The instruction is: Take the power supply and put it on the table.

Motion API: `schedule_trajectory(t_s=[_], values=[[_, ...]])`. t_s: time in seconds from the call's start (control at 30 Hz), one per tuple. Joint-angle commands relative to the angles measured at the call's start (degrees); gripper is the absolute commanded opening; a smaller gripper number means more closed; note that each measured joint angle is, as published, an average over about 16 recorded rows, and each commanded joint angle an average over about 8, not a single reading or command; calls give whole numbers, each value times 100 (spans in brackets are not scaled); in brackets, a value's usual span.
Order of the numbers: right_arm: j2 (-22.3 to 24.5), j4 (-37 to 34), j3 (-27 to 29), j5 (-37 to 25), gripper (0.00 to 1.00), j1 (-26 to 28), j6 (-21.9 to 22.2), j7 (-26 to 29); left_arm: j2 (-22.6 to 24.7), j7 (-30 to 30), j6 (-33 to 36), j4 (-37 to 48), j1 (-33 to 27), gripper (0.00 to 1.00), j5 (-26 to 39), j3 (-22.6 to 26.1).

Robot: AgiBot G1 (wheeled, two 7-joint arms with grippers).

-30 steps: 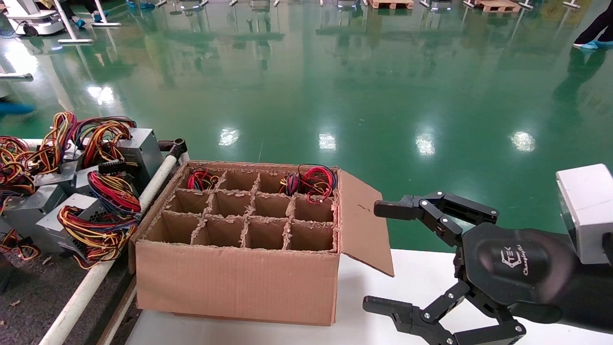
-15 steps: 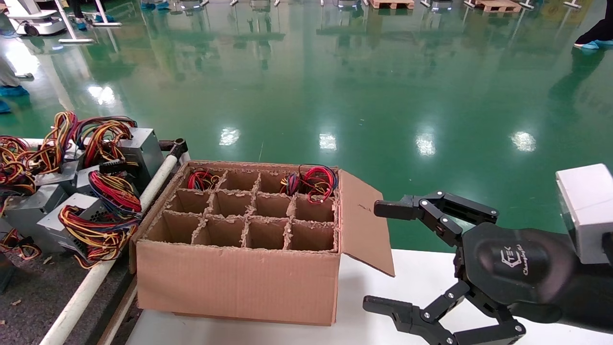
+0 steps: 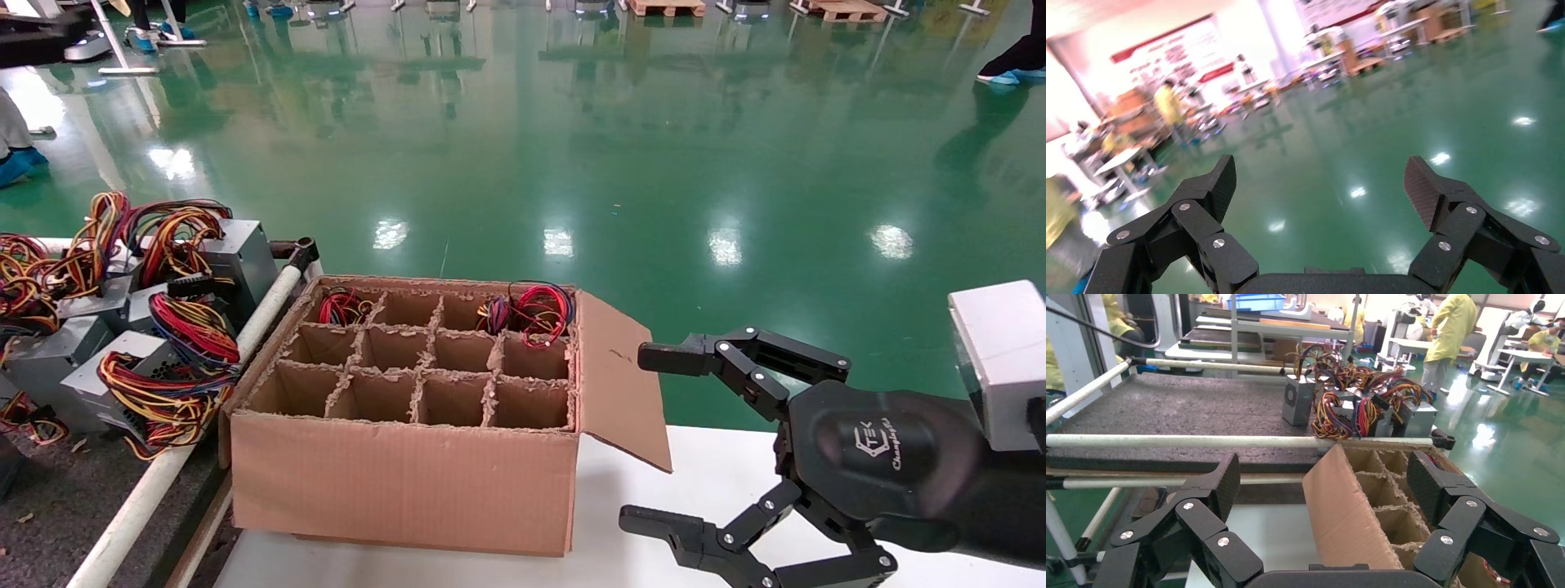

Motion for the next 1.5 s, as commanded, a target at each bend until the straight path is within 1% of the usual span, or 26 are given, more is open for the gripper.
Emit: schedule_trajectory(t_s=[0.03,0.13,0.27,0.4,0.53,1.5], values=[[0,0,0,0,100,0,0,0,236,-104,-459,-162,209,100,-141,-85],[0,0,0,0,100,0,0,0,524,-183,-821,-377,404,100,-239,-150],[0,0,0,0,100,0,0,0,809,-243,-1080,-607,565,100,-296,-191],[0,-1,0,0,100,-1,1,0,977,-293,-1183,-770,671,100,-334,-206],[1,-1,0,0,100,-1,1,0,979,-416,-1093,-1062,874,100,-445,-198],[1,-2,0,1,100,-1,2,-1,-284,-2231,1172,-4699,3327,100,-1912,44]])
